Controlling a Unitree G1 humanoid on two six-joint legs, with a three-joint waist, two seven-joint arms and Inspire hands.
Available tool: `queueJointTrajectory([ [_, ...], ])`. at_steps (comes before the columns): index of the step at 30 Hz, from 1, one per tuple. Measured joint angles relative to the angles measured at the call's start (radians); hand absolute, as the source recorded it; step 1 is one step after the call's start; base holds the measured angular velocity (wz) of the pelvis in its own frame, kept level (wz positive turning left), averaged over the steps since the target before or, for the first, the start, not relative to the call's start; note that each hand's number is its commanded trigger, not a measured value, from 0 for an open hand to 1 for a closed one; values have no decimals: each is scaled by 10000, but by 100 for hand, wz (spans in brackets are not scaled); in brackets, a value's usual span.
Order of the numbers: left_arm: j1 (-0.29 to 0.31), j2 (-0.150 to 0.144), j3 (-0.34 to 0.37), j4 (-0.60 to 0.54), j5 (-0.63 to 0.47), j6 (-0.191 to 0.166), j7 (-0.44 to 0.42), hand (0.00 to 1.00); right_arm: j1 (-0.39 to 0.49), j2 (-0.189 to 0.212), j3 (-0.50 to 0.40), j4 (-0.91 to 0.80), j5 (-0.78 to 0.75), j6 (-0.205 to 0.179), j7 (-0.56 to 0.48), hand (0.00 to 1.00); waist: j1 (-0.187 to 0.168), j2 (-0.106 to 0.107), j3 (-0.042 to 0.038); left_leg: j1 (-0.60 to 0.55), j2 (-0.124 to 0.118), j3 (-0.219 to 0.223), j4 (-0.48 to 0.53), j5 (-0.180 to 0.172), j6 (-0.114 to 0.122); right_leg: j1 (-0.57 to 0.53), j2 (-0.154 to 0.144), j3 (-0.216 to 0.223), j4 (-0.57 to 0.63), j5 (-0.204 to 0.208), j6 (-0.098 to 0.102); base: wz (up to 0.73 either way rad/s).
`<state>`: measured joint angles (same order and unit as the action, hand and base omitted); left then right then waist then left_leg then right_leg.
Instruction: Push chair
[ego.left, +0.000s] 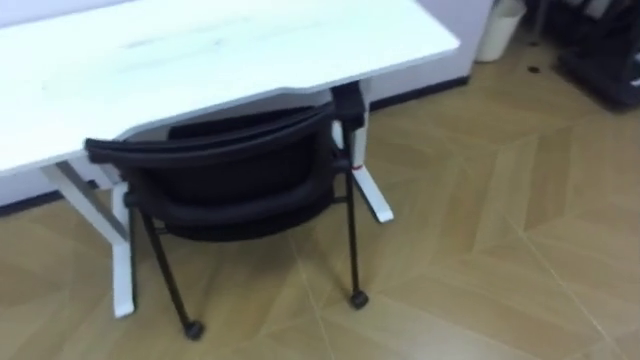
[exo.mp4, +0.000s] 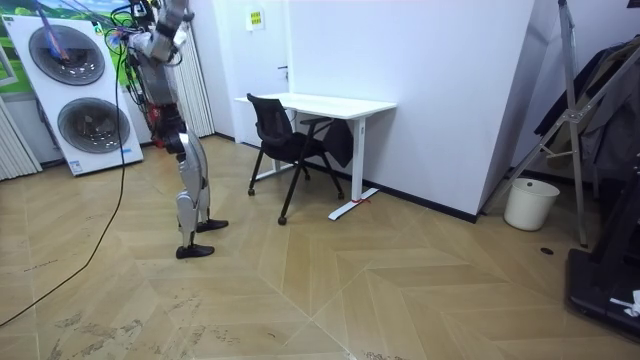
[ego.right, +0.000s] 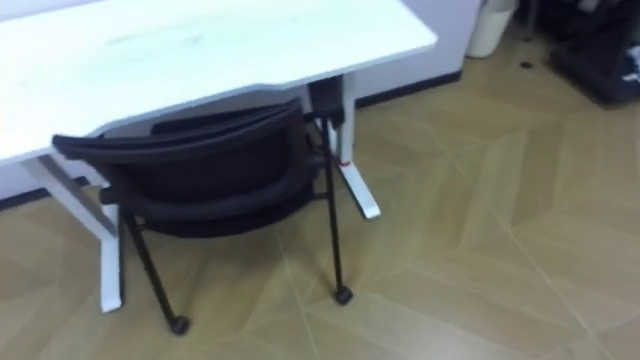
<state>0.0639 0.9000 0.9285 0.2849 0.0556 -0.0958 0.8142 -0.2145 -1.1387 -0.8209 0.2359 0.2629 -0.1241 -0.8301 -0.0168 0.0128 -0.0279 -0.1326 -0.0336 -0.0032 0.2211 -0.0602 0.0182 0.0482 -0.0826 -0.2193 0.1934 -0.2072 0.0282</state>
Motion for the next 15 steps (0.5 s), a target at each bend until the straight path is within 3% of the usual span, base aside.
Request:
queueJointTrajectory([
  [1, 533, -674, 237, -68, -345, -125, 227, 0, 940, 599, -729, 22, 452, -15, -103, 0, -86, -48, 30, 72, -1, 43, 7, -55, -9, 3, -17, 46, 132, -122, -6, -18],
  [2, 867, -956, 269, -91, -636, -259, 349, 0, 1482, 875, -1072, 49, 662, -70, -167, 0, -126, -92, 42, 124, -6, 66, -7, -79, -27, 15, -28, 71, 186, -186, -10, -17],
  [4, 2567, -2135, 311, -191, -2205, -832, 573, 0, 3786, 2028, -1770, 59, 1636, -464, -318, 0, -59, -190, 40, 333, 62, 295, -119, -203, -98, 18, -17, 297, 258, -289, -58, -30],
  [5, 2941, -2518, 298, -186, -2534, -911, 576, 0, 4315, 2478, -1885, 46, 1840, -592, -310, 0, -53, -224, 36, 379, 76, 333, -174, -211, -108, 19, -17, 317, 268, -293, -63, -24],
  [7, 3958, -3995, 63, 208, -3906, -1058, 551, 0, 6262, 4559, -1836, 60, 2887, -798, -238, 0, 46, -302, 47, 450, 140, 463, -239, -303, -163, 14, 25, 446, 267, -323, -88, -18],
  [8, 4087, -4377, -32, 429, -4237, -1073, 550, 0, 6607, 5123, -1786, 151, 3327, -820, -184, 0, 121, -239, 79, 465, 170, 531, -235, -349, -171, 13, 44, 521, 263, -323, -88, -23],
  [9, 4200, -4988, -355, 1140, -4942, -1085, 509, 0, 7072, 6147, -1724, 647, 4177, -829, -35, 0, 207, -299, 36, 473, 199, 567, -182, -435, -187, 43, 62, 552, 258, -323, -91, -12],
  [10, 4250, -5424, -774, 2259, -5442, -1092, 266, 0, 7320, 7045, -1500, 1611, 4843, -823, 191, 0, 252, -245, 64, 468, 198, 550, -179, -470, -206, 51, 61, 544, 236, -370, -108, -5],
  [11, 4263, -5660, -929, 2890, -5679, -1089, 71, 0, 7335, 7416, -1363, 2234, 5160, -789, 362, 0, 242, -257, 58, 473, 202, 549, -175, -486, -214, 52, 54, 544, 215, -394, -114, 4],
  [13, 4264, -6464, -1489, 5643, -6440, -1051, -901, 0, 7343, 8712, -713, 4829, 5916, -636, 1127, 0, 185, -233, 29, 568, 221, 555, -148, -580, -250, 232, 36, 556, 95, -442, -166, 0],
  [14, 4260, -6646, -1578, 6257, -6558, -1022, -1145, 0, 7342, 9018, -560, 5407, 5994, -593, 1318, 0, 156, -239, 25, 577, 224, 555, -102, -619, -256, 257, -17, 563, 120, -496, -181, 0],
  [15, 4282, -7059, -1618, 7136, -6683, -913, -1553, 0, 7337, 9539, -279, 6355, 5983, -490, 1611, 0, 44, -236, 27, 576, 236, 534, 47, -723, -274, 335, -11, 559, 137, -562, -197, 0],
])
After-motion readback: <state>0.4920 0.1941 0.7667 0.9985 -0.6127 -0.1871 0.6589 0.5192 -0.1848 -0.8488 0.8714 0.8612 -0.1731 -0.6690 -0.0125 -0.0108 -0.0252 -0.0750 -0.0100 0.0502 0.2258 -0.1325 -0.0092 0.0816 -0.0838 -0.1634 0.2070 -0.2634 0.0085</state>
